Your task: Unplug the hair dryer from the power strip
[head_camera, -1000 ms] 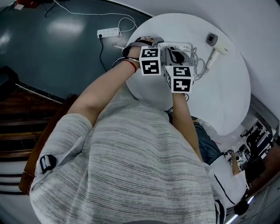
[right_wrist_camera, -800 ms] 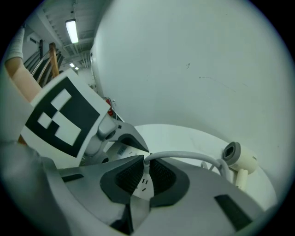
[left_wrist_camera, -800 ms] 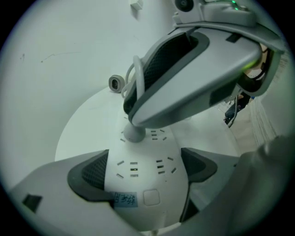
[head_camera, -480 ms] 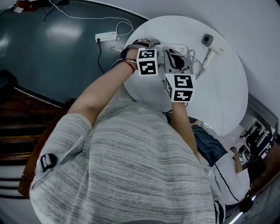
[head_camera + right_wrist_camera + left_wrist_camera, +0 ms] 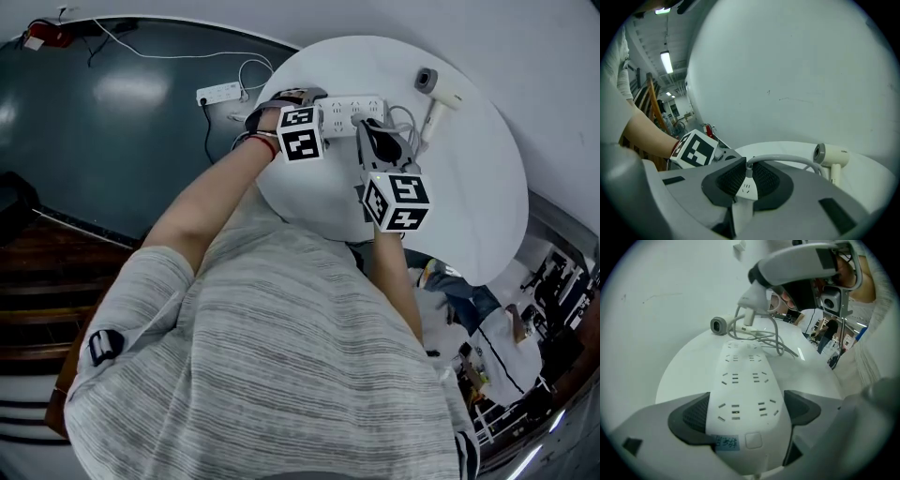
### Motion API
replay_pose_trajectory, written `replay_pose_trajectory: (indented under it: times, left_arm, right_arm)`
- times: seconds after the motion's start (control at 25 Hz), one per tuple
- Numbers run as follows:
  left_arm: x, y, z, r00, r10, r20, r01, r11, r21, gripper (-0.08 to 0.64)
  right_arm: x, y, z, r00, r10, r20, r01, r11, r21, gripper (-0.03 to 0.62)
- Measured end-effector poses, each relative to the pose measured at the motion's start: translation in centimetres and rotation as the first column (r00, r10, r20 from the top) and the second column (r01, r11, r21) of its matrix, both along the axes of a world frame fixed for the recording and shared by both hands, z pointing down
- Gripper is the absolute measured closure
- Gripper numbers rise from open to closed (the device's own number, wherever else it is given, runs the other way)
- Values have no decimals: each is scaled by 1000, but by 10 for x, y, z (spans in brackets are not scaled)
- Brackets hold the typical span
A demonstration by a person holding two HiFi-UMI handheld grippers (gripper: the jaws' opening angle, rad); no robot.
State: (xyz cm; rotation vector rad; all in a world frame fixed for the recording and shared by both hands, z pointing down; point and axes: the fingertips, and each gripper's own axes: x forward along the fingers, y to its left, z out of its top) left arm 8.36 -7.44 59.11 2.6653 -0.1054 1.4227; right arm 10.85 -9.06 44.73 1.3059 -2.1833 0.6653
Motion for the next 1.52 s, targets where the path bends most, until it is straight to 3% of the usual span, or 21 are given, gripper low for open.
replay_pose_trajectory:
  times: [0.36, 0.6, 0.76, 0.92, 0.96, 1.04, 1.12, 1.4, 1.52]
  left_arm:
    - [-2, 2, -1, 1000, 0, -22, 0, 1000, -3, 84]
    - [-4, 0, -20, 986, -37, -161, 60, 989, 138, 84]
    - [-11, 0, -58, 945, -125, -302, 191, 961, 200, 84]
    - [-23, 7, -92, 893, -200, -403, 283, 946, 158, 90]
    - [-25, 11, -99, 879, -214, -425, 296, 945, 138, 132]
    - [-29, 18, -111, 853, -241, -462, 319, 943, 98, 395]
    - [-31, 25, -119, 833, -267, -484, 330, 943, 47, 529]
    - [-36, 44, -127, 824, -285, -490, 298, 953, -53, 552]
    - [-36, 47, -128, 820, -298, -488, 297, 951, -81, 554]
  right_arm:
    - [5, 43, 13, 1000, -8, -8, 7, 1000, -25, 538]
    - [7, 60, 33, 1000, -15, -2, 15, 1000, 9, 537]
    - [7, 68, 44, 1000, -12, 27, 11, 999, 34, 537]
    - [-1, 73, 61, 999, -28, 25, 27, 1000, 14, 537]
    - [-2, 74, 65, 999, -28, 24, 28, 1000, 5, 537]
    - [-1, 76, 72, 999, -22, 24, 23, 1000, -18, 537]
    - [-1, 78, 79, 1000, -15, 24, 16, 999, -39, 537]
    - [-1, 83, 96, 1000, 13, 7, -12, 994, -112, 527]
    - [2, 87, 100, 999, 39, 5, -38, 984, -176, 463]
